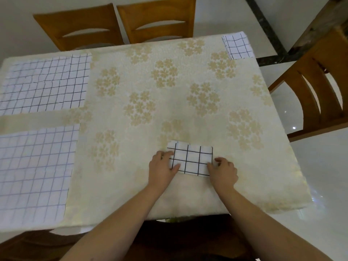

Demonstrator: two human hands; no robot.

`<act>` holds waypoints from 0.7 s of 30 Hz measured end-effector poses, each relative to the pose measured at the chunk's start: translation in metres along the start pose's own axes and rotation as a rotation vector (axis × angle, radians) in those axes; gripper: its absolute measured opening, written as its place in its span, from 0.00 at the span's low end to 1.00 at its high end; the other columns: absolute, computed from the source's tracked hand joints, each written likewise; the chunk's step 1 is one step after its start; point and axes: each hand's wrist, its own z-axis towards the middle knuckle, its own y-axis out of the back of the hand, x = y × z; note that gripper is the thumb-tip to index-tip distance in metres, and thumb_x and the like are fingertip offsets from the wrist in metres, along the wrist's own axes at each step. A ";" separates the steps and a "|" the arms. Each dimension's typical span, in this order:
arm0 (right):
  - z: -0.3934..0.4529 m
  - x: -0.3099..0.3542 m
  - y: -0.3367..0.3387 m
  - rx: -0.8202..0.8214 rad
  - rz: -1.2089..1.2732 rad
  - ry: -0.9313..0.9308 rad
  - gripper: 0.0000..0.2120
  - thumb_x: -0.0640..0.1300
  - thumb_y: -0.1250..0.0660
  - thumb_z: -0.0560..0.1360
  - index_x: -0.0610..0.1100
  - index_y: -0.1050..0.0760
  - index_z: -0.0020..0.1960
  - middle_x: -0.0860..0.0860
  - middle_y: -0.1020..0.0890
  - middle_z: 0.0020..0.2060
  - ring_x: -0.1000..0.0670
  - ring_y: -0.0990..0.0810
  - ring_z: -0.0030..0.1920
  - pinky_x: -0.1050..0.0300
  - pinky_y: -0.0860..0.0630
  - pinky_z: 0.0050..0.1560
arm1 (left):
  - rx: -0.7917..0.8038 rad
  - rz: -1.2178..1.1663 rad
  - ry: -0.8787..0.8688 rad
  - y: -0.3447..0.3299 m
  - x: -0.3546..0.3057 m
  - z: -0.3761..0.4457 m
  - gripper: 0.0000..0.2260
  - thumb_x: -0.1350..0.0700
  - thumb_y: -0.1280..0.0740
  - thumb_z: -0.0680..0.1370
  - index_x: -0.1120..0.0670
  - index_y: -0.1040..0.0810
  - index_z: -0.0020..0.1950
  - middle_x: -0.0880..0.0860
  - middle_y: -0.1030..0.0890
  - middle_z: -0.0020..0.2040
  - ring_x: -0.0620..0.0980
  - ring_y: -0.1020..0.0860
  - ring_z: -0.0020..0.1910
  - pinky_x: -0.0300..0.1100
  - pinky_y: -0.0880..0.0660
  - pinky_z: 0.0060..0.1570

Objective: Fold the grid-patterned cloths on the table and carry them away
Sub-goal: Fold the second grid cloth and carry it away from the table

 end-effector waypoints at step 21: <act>-0.015 0.022 0.015 0.187 0.397 0.047 0.04 0.43 0.31 0.73 0.45 0.24 0.40 0.52 0.22 0.33 0.46 0.22 0.40 0.58 0.32 0.34 | 0.161 -0.087 0.100 0.000 -0.002 -0.010 0.18 0.50 0.28 0.73 0.49 0.25 0.62 0.51 0.26 0.58 0.52 0.28 0.59 0.44 0.30 0.54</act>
